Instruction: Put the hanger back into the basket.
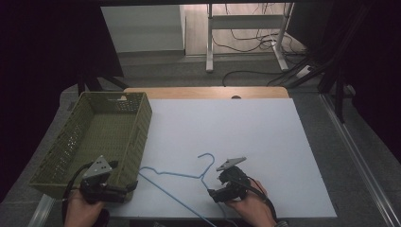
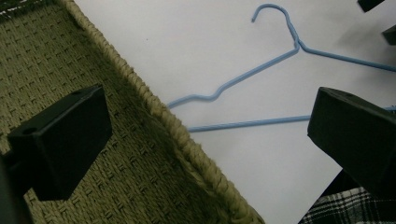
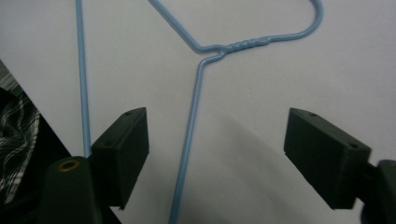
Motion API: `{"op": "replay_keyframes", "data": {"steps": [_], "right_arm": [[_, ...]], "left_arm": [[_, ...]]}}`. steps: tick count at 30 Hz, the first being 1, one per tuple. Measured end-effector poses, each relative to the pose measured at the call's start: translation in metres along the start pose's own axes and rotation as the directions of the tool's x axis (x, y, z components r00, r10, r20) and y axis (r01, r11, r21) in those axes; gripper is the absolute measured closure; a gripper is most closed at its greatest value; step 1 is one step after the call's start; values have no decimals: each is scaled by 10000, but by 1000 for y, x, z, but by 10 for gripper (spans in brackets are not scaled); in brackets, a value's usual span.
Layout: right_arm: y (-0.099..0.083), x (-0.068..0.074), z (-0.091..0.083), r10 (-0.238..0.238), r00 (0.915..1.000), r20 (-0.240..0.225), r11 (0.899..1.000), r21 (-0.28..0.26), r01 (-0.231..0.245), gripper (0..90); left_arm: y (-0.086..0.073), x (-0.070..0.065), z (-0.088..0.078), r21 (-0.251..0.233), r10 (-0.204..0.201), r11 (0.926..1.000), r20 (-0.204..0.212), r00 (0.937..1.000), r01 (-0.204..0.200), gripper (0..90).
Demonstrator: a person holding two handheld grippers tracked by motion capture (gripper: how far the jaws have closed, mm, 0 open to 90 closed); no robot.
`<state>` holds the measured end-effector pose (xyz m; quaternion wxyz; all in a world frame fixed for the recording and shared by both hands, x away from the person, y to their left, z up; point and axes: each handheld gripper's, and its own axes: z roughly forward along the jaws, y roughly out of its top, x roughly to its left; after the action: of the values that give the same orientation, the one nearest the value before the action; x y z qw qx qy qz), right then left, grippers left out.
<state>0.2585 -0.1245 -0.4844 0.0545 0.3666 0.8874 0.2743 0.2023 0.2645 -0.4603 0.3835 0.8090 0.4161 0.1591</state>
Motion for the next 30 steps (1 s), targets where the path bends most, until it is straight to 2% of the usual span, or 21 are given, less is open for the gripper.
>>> {"op": "replay_keyframes", "data": {"steps": [1,2,4,5,7,8,13,17,19,23,26,29,30], "right_arm": [[2,2,5,-34,10000,34,9999,95,34,298],[2,2,5,-34,10000,34,9999,95,34,298],[3,6,13,-287,9995,94,9991,318,284,406],[3,6,13,-287,9995,94,9991,318,284,406],[4,11,21,-538,9983,239,9971,552,524,525],[4,11,21,-538,9983,239,9971,552,524,525],[4,15,31,-666,9971,361,9960,626,642,663],[3,18,34,-598,9974,403,9967,568,575,727],[3,20,35,-647,9961,596,9964,583,612,769],[2,21,36,-409,9968,693,9979,536,372,851],[3,23,36,-240,9963,827,9984,529,197,862],[2,22,36,159,9972,724,9990,408,-189,865],[2,22,36,159,9972,724,9990,408,-189,865]], "left_arm": [[0,0,0,21,19,10000,0,10000,-19,0],[0,0,0,21,19,10000,0,10000,-19,0],[0,0,0,18,26,10000,1,10000,-26,0],[0,0,0,18,27,10000,-7,10000,-27,0],[0,0,0,16,27,10000,-15,10000,-27,0],[0,0,0,23,31,10000,-17,10000,-31,0],[0,0,1,21,34,10000,-25,10000,-34,1],[0,0,1,24,44,10000,-42,10000,-44,1],[0,-1,1,25,50,10000,-51,10000,-50,1],[1,-1,1,-19,28,10000,-42,10000,-29,1],[1,-2,1,-41,78,10000,-152,9999,-78,1],[3,-4,-1,-135,151,9998,-261,9995,-154,2],[3,-4,-1,-135,151,9998,-261,9995,-154,3]]}}
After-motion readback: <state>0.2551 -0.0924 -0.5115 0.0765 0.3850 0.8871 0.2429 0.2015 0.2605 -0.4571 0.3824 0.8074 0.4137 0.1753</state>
